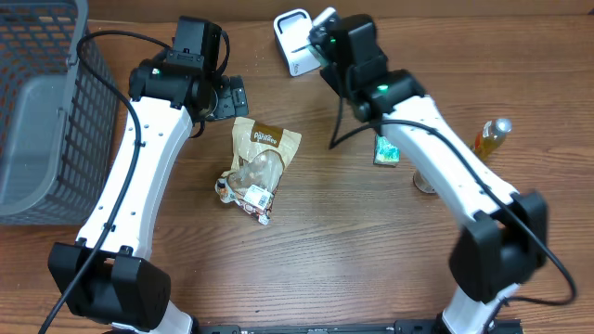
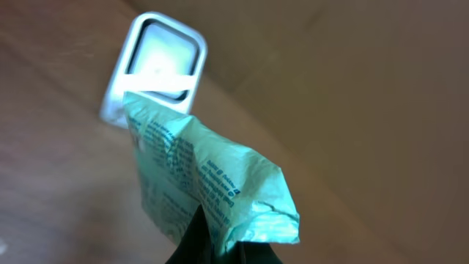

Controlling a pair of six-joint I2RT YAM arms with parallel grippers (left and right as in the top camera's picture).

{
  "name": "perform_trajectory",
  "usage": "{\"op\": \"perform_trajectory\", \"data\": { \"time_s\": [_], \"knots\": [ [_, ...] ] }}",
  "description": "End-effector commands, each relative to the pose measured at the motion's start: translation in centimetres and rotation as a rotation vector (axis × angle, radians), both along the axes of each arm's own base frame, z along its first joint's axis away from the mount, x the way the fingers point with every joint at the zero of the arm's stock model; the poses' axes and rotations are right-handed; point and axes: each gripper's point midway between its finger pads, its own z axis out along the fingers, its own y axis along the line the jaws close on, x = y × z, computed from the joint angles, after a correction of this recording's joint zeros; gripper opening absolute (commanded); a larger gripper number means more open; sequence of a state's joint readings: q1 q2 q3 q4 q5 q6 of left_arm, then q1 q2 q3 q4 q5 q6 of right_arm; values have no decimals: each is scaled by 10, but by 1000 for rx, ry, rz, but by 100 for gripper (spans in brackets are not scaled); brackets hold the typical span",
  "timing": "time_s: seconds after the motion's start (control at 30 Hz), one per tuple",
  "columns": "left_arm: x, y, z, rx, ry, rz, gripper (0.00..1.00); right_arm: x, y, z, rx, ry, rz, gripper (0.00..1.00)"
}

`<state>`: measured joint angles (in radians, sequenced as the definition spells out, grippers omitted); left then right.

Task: Scan the item barcode
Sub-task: 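Raise the teal packet up to the white scanner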

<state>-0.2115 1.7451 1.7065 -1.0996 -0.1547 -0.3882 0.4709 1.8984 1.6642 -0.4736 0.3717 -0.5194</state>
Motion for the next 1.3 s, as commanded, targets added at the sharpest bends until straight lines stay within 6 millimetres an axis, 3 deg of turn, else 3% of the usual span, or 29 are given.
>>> {"op": "perform_trajectory", "data": {
  "time_s": [0.0, 0.17, 0.6, 0.93, 1.27],
  "knots": [
    [2, -1, 11, 9, -29, -14, 100, 23, 1, 9, -248, -128, 18, 4],
    [1, -1, 11, 9, -28, -14, 100, 52, 17, 4, -306, -268, -8, 4],
    [2, -1, 11, 9, -29, -14, 100, 87, 36, -15, -348, -449, -3, 4],
    [2, -1, 11, 9, -29, -14, 100, 95, 46, -51, -320, -441, 22, 4],
    [1, -1, 11, 9, -28, -14, 100, 86, 65, -88, -248, -310, 142, 4]
  ]
}}
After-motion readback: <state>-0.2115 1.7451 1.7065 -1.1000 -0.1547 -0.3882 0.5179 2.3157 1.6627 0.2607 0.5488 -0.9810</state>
